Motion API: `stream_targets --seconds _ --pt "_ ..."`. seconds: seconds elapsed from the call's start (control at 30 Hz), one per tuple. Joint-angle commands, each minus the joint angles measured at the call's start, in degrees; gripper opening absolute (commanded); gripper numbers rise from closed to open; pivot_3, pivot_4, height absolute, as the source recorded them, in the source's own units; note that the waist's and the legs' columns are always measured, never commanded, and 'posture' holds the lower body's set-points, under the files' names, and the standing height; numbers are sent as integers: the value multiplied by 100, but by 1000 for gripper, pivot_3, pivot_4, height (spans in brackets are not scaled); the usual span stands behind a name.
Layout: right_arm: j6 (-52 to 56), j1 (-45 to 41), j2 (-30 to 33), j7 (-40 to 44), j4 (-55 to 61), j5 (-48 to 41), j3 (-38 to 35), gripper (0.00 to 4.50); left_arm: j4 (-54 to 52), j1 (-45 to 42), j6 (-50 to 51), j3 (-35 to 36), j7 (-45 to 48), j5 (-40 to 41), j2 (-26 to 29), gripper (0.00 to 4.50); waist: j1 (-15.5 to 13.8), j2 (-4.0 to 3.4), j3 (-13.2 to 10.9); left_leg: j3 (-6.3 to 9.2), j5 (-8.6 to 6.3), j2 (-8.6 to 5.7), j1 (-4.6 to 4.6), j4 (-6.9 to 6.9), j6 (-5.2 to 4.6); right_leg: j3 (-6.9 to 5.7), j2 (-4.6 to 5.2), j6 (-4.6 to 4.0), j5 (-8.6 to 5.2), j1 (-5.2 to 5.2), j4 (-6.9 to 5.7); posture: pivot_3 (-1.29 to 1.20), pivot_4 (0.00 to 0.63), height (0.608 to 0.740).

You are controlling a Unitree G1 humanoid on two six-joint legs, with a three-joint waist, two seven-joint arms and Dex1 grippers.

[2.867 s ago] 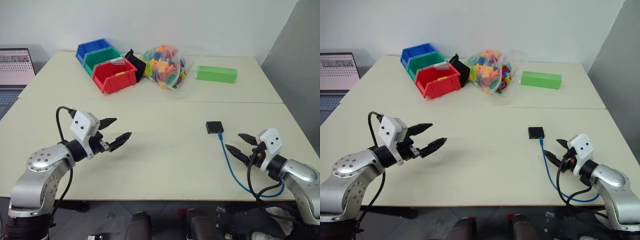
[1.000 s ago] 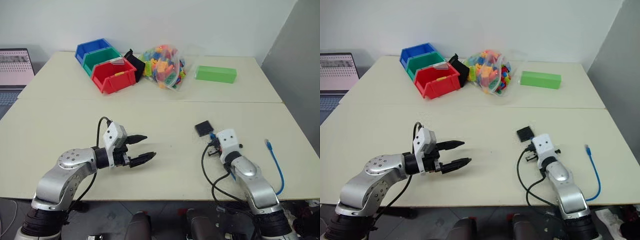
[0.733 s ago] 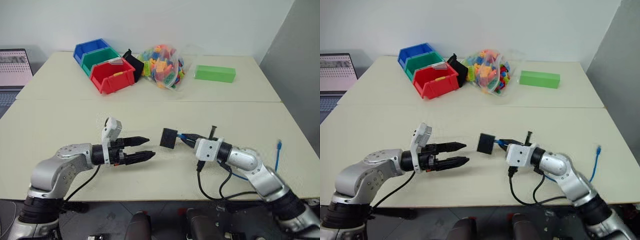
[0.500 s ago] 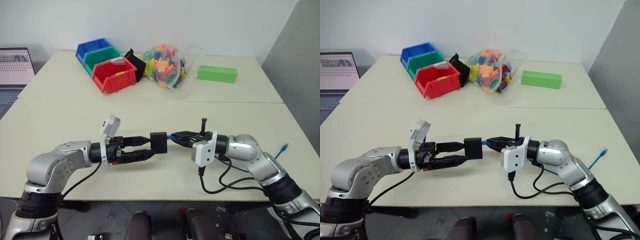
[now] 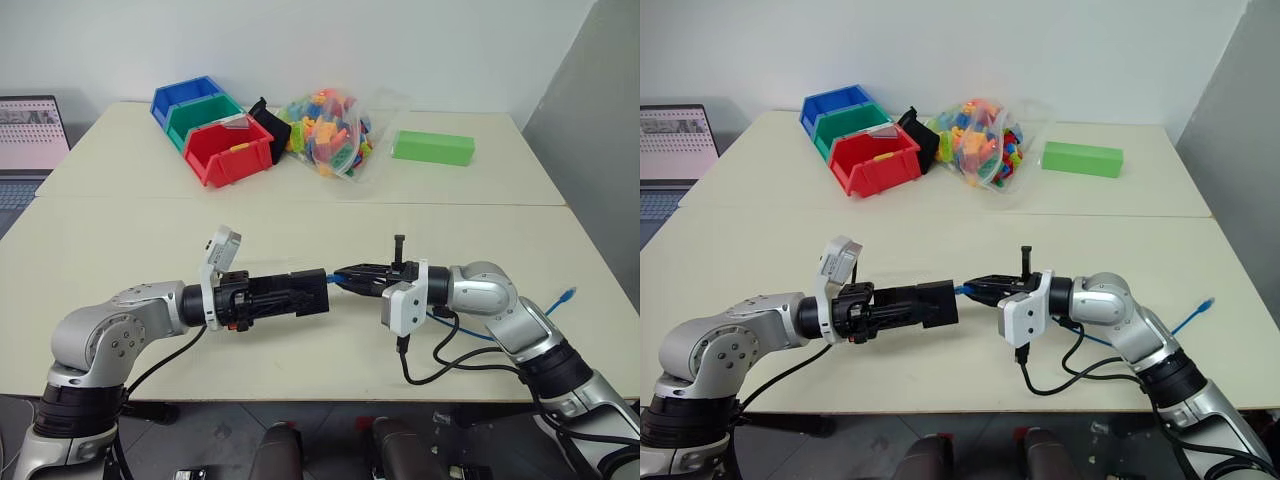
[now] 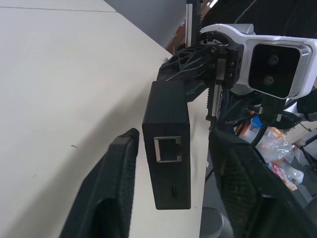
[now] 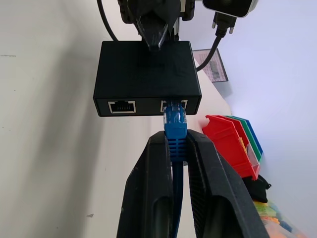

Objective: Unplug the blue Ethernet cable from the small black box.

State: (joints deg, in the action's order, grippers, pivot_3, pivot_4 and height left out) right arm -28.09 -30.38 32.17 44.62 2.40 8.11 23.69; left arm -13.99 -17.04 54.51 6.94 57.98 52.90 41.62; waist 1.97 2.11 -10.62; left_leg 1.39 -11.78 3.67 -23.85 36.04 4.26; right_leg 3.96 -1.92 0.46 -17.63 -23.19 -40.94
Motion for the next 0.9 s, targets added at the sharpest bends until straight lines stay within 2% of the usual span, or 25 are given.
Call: stream_targets --seconds 0.03,0.13,0.37,0.4,0.43,0.47,0.57,0.67,0.8,0.9 --pt "-182 -63 -105 -63 326 -119 -198 144 -178 -66 -68 21 -54 43 -63 1439 1 0 0 0 0 0 0 0 0 0 0 0 0 0 0 0 150 740" --pt "-279 -51 -154 -98 394 -76 -201 144 -198 -57 -114 -36 -62 -36 -86 831 0 0 0 1 0 0 0 0 0 1 0 0 0 0 0 0 150 740" --pt "-258 73 -103 56 586 -112 -127 144 -208 -10 -169 -91 23 -105 -15 795 0 0 0 0 0 0 0 0 0 2 1 0 0 0 0 0 150 740" --pt "-178 102 -67 137 647 -181 -116 843 -207 -1 -177 -96 54 -110 8 795 0 0 0 0 0 0 0 0 0 1 1 0 0 0 0 0 150 740" --pt "-90 126 -35 208 708 -251 -115 866 -207 6 -197 -112 98 -133 40 795 -2 0 0 0 0 0 0 0 0 1 0 0 0 0 0 0 150 740" --pt "61 151 7 299 795 -351 -125 1140 -206 15 -231 -135 159 -170 80 795 -1 0 0 1 0 0 0 0 0 1 1 0 0 0 0 0 150 740" --pt "1579 342 278 775 1547 -1286 -279 1714 -221 56 -455 -244 449 -367 233 795 -4 0 0 2 0 0 -1 0 0 2 0 0 -1 0 0 0 150 740" --pt "2977 417 473 887 2266 -2167 -456 2320 -240 91 -595 -303 640 -484 351 795 -19 0 0 4 0 0 -1 0 0 2 2 -3 1 1 0 0 150 740" --pt "5433 226 460 597 2807 -3949 -823 2391 -286 129 -902 -364 1010 -633 473 795 -1 -2 -1 5 0 2 1 1 0 3 2 0 -1 1 -4 0 150 740" --pt "6567 49 274 353 2774 -4859 -1043 2391 -279 106 -1116 -401 1260 -714 525 794 0 -2 -1 6 0 1 1 1 0 3 2 2 -3 1 -4 0 150 740"
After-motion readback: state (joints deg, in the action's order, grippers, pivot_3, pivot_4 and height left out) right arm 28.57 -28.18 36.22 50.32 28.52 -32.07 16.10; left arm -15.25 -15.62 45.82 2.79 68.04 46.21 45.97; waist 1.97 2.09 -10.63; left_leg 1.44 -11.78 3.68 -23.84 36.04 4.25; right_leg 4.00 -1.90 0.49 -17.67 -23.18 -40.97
